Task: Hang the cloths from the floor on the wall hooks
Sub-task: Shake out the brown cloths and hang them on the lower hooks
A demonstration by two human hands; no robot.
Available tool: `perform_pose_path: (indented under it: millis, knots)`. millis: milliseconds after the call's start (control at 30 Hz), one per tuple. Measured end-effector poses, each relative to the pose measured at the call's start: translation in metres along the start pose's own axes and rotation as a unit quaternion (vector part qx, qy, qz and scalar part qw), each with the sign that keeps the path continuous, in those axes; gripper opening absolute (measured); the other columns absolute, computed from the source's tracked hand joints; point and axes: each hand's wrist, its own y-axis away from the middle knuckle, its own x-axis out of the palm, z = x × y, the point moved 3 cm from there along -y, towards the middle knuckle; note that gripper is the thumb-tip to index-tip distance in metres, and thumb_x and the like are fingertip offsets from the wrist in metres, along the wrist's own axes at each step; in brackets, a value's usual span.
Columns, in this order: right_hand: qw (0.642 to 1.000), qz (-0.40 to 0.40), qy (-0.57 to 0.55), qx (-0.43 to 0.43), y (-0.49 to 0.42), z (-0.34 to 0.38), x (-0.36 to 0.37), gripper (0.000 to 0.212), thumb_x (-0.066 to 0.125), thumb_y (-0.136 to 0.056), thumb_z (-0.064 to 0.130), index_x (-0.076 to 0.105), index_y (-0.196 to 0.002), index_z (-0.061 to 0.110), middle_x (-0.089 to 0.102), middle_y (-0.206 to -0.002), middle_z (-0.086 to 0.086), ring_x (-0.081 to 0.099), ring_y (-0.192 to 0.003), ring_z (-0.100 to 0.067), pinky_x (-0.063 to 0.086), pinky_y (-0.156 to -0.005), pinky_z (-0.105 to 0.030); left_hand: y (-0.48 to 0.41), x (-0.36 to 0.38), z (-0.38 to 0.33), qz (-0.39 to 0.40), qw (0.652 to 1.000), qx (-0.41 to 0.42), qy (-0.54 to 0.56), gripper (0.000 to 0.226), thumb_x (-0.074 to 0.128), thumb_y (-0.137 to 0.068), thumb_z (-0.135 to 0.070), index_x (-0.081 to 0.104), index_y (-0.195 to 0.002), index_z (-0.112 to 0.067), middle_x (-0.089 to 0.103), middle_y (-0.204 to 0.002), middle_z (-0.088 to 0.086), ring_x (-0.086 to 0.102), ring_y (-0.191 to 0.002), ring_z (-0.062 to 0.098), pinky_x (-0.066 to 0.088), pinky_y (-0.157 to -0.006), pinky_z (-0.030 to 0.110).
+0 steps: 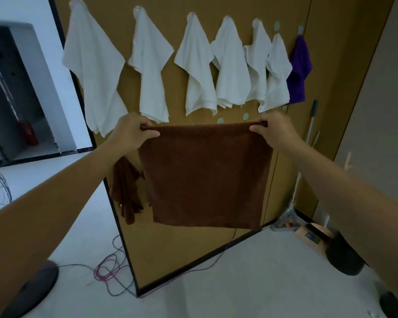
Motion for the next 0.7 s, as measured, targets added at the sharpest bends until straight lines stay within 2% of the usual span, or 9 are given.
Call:
perform_pose_path:
  millis: [67,167,267,333,433,500,567,633,700]
  knots:
    - [1.000,0.019,-0.021,-0.010,-0.021,-0.025,0.002,0.020,0.064,-0.093,0.029,0.071,-0.103,0.013,0.065,-0.096,-0.002,0.054,-0.079,-0.012,0.038,-0.063,-0.020,-0.017,0.016,-0.009,0.010,1.000,-0.018,-0.001,0.011,0.075,-0.082,-0.024,0.066,-0.080,-0.020,0.051,-0.074,-0.015,0.050,-0.084,0.010,0.034,-0.074,0.021]
    - [0.995,0.070,-0.060,-0.033,-0.054,-0.069,0.003,0.026,0.069,-0.088,0.030,0.070,-0.109,0.014,0.066,-0.102,0.000,0.059,-0.095,-0.017,0.047,-0.078,-0.029,-0.041,0.040,-0.019,0.005,0.998,-0.055,0.021,0.014,0.080,-0.076,-0.020,0.068,-0.082,-0.023,0.057,-0.077,-0.019,0.055,-0.078,0.004,0.038,-0.069,0.014]
    - [0.989,0.103,-0.105,-0.030,-0.087,-0.108,-0.002,0.040,0.076,-0.083,0.031,0.068,-0.118,0.015,0.064,-0.112,0.001,0.058,-0.105,-0.017,0.048,-0.093,-0.034,-0.064,0.063,-0.029,-0.032,0.992,-0.106,0.057,0.022,0.082,-0.073,-0.015,0.071,-0.091,-0.018,0.065,-0.086,-0.009,0.060,-0.086,0.008,0.046,-0.081,0.022]
    - [0.983,0.122,-0.130,-0.039,-0.108,-0.127,-0.005,0.042,0.078,-0.081,0.029,0.067,-0.118,0.015,0.063,-0.114,0.002,0.057,-0.106,-0.015,0.047,-0.096,-0.033,-0.075,0.077,-0.039,-0.067,0.987,-0.130,0.070,0.024,0.082,-0.073,-0.011,0.071,-0.094,-0.014,0.066,-0.090,-0.004,0.060,-0.090,0.011,0.048,-0.085,0.026]
    - [0.979,0.146,-0.121,-0.075,-0.137,-0.147,-0.003,0.026,0.076,-0.083,0.023,0.071,-0.107,0.012,0.065,-0.099,0.001,0.061,-0.096,-0.017,0.050,-0.086,-0.029,-0.087,0.100,-0.051,-0.092,0.986,-0.139,0.022,0.020,0.081,-0.074,-0.010,0.071,-0.090,-0.016,0.065,-0.087,-0.006,0.058,-0.087,0.010,0.045,-0.082,0.025]
    - [0.981,0.133,-0.110,-0.086,-0.156,-0.158,0.002,0.019,0.073,-0.086,0.023,0.072,-0.098,0.008,0.067,-0.094,-0.007,0.063,-0.090,-0.022,0.052,-0.081,-0.034,-0.096,0.113,-0.055,-0.091,0.986,-0.140,-0.015,0.016,0.079,-0.076,-0.011,0.072,-0.090,-0.016,0.066,-0.089,-0.002,0.057,-0.086,0.010,0.041,-0.080,0.024]
    - [0.984,0.111,-0.098,-0.094,-0.172,-0.166,0.009,0.015,0.071,-0.087,0.026,0.072,-0.087,0.012,0.067,-0.087,-0.008,0.063,-0.083,-0.022,0.052,-0.077,-0.038,-0.106,0.125,-0.057,-0.090,0.985,-0.140,-0.047,0.014,0.077,-0.079,-0.014,0.073,-0.092,-0.013,0.068,-0.091,0.000,0.058,-0.085,0.011,0.038,-0.076,0.021]
    - [0.986,0.091,-0.090,-0.110,-0.185,-0.174,0.018,0.025,0.071,-0.088,0.027,0.060,-0.065,0.025,0.058,-0.069,0.001,0.055,-0.068,-0.014,0.045,-0.066,-0.033,-0.116,0.135,-0.057,-0.093,0.983,-0.145,-0.057,0.014,0.076,-0.080,-0.015,0.073,-0.093,-0.012,0.066,-0.089,-0.001,0.058,-0.084,0.011,0.036,-0.068,0.013]
    - [0.986,0.071,-0.100,-0.116,-0.198,-0.180,0.027,0.042,0.071,-0.088,0.023,0.044,-0.058,0.035,0.046,-0.062,0.010,0.045,-0.059,-0.004,0.034,-0.059,-0.021,-0.125,0.144,-0.056,-0.097,0.982,-0.158,-0.037,0.014,0.077,-0.079,-0.016,0.073,-0.091,-0.013,0.065,-0.087,-0.003,0.057,-0.080,0.008,0.035,-0.062,0.006]
